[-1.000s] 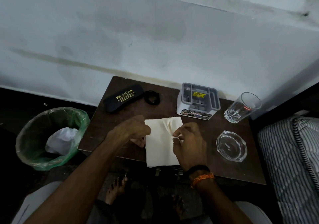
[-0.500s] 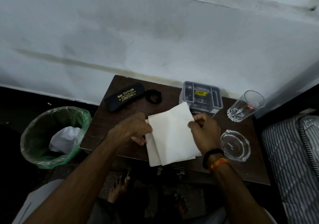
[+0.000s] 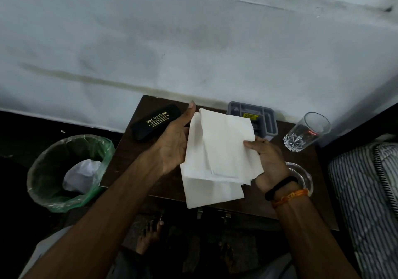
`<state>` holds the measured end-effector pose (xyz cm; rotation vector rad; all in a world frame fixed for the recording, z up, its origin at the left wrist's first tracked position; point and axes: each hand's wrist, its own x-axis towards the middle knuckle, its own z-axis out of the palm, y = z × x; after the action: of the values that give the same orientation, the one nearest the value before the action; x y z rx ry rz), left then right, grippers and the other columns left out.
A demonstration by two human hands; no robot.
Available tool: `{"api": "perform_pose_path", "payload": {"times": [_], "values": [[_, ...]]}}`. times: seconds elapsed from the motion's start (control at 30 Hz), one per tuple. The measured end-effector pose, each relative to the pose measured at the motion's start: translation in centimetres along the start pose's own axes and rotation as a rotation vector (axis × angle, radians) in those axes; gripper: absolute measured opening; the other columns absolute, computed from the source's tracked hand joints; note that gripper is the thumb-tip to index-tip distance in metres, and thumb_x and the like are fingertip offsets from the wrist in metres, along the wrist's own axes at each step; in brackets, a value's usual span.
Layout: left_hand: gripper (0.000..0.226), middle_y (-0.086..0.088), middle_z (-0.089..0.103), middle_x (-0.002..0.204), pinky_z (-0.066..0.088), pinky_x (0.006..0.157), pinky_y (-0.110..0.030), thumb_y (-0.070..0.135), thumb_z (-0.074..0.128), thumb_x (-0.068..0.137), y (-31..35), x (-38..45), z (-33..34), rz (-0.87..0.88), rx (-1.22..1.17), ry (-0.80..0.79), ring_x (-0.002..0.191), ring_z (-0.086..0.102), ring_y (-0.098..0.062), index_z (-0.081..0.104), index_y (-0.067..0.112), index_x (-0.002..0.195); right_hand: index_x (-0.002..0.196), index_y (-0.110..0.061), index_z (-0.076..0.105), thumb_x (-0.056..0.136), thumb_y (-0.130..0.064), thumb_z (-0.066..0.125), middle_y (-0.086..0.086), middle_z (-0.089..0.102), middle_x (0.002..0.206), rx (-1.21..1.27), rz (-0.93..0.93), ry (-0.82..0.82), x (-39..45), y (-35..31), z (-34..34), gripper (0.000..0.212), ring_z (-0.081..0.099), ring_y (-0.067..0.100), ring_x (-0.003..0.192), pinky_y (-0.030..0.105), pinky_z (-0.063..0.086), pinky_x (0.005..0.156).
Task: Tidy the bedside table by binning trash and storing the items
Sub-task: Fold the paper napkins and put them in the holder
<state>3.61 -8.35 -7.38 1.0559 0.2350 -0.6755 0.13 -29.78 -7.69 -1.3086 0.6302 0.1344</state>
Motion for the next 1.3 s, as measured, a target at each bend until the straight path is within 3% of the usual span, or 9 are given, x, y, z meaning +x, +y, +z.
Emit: {"api": "perform_pose_path", "payload": {"times": [0.17,0.27,0.47,0.57,0.7,0.87,1.03,1.2,1.3], "values": [[0.065,-0.007,0.071,0.123,0.049,0.104,-0.048,0.062,0.076,0.072,-0.1,-0.3,0.3,0.054,0.069,0.025,0.117,0.067,-0.027,0.071,0.018,0.120,0.120,0.002,0.065,0.091,-0.003,0.060,0.022,0.068,0.120,-0.029,0.008,-0.014,-0.1,-0.2,0.2,0.030,0.063,0.039,0.101,0.049,0.049,0.089],[0.053,-0.008,0.073,0.118,0.055,0.096,-0.042,0.036,0.084,0.072,-0.6,-0.6,0.4,0.037,0.083,0.015,0.113,0.069,-0.026,0.072,0.013,0.117,0.107,-0.002,0.069,0.090,-0.002,0.060,0.019,0.071,0.109,-0.019,0.018,-0.054,-0.3,-0.1,0.8,0.019,0.064,0.036,0.094,0.049,0.051,0.090],[0.036,-0.014,0.074,0.114,0.056,0.093,-0.045,-0.001,0.068,0.084,-0.8,-0.5,0.5,0.062,0.102,0.128,0.106,0.070,-0.031,0.068,0.004,0.120,0.120,-0.004,0.067,0.087,-0.005,0.065,0.015,0.073,0.116,-0.022,-0.014,-0.244,-0.3,0.2,1.1,0.033,0.069,0.035,0.104,0.046,0.057,0.088],[0.033,-0.015,0.072,0.118,0.055,0.095,-0.046,0.000,0.063,0.088,-0.4,-0.8,0.5,0.153,0.152,0.090,0.109,0.069,-0.033,0.067,0.004,0.121,0.116,-0.013,0.070,0.081,-0.009,0.073,0.003,0.075,0.114,-0.100,-0.119,-0.321,0.1,-0.1,0.5,0.035,0.071,0.025,0.107,0.039,0.056,0.088],[0.027,-0.012,0.074,0.115,0.059,0.084,-0.037,0.004,0.061,0.092,-0.3,-1.1,1.2,0.273,0.179,0.041,0.103,0.072,-0.026,0.069,0.008,0.118,0.120,-0.016,0.069,0.076,-0.006,0.080,0.004,0.074,0.117,-0.149,-0.306,-0.370,0.4,0.0,0.3,0.047,0.071,0.025,0.108,0.037,0.059,0.085],[0.024,-0.015,0.073,0.116,0.055,0.094,-0.048,0.013,0.066,0.091,-1.1,-1.2,1.8,0.422,0.216,0.048,0.109,0.069,-0.033,0.071,0.009,0.114,0.103,-0.031,0.076,0.068,-0.001,0.087,0.001,0.077,0.109,-0.203,-0.454,-0.306,0.1,0.7,0.9,0.048,0.074,0.021,0.100,0.041,0.061,0.081],[0.018,-0.005,0.077,0.106,0.059,0.081,-0.035,0.018,0.070,0.088,-1.5,-1.6,2.1,0.575,0.349,0.079,0.099,0.073,-0.023,0.076,0.021,0.104,0.102,-0.021,0.077,0.063,-0.008,0.092,0.001,0.078,0.103,-0.189,-0.542,-0.180,0.5,1.3,0.7,0.043,0.075,0.020,0.095,0.039,0.062,0.077],[0.030,-0.010,0.074,0.113,0.058,0.083,-0.030,0.008,0.068,0.090,-1.8,-1.7,1.9,0.637,0.482,0.020,0.104,0.071,-0.023,0.070,0.005,0.120,0.101,-0.012,0.075,0.056,-0.033,0.093,0.003,0.078,0.099,-0.294,-0.546,-0.106,1.0,2.0,0.5,0.053,0.075,0.021,0.092,0.047,0.061,0.080],[0.032,-0.007,0.073,0.114,0.059,0.085,-0.034,0.009,0.073,0.086,-2.3,-1.0,1.5,0.558,0.583,0.075,0.108,0.069,-0.023,0.070,0.009,0.118,0.103,-0.016,0.076,0.059,-0.023,0.092,0.005,0.077,0.103,-0.319,-0.474,-0.126,1.9,2.7,0.0,0.048,0.074,0.023,0.096,0.048,0.060,0.084]]}}
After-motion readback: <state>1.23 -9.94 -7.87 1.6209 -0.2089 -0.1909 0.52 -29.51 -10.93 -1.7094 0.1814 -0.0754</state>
